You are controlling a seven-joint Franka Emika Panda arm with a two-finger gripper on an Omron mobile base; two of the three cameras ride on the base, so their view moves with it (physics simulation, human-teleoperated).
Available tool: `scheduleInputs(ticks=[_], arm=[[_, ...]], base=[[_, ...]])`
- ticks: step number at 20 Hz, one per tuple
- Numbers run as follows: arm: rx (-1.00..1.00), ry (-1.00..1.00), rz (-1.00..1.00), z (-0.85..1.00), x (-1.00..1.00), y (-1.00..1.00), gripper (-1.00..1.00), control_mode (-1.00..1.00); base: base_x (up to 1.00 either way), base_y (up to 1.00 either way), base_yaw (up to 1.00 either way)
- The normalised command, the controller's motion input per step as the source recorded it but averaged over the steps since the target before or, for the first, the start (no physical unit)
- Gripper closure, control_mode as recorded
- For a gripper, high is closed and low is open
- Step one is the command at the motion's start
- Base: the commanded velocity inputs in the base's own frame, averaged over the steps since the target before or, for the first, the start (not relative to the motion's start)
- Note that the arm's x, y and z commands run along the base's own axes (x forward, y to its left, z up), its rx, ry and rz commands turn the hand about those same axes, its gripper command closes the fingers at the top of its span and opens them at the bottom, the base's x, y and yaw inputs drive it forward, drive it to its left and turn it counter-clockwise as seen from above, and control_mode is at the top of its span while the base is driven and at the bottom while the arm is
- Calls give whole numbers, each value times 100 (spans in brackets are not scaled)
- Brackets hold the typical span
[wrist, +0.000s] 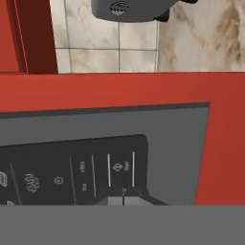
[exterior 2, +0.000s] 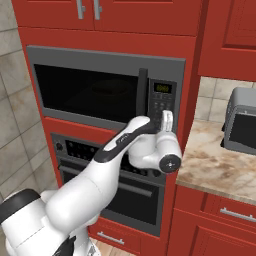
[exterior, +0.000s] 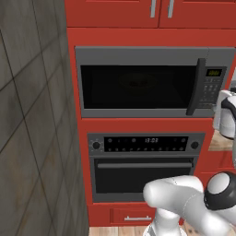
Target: Place the bowl containing the hot dog and steak in the microwave. Close the microwave door and press the start button to microwave the meal.
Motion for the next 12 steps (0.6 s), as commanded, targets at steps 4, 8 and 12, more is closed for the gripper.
scheduleInputs(ticks=[4,8,12], arm=[[3,0,0,-5,21,-14,100,-100],[2,0,0,-9,22,-10,100,-100],[1,0,0,-16,22,-8,100,-100]], base=[[0,0,0],[0,0,0],[0,0,0]])
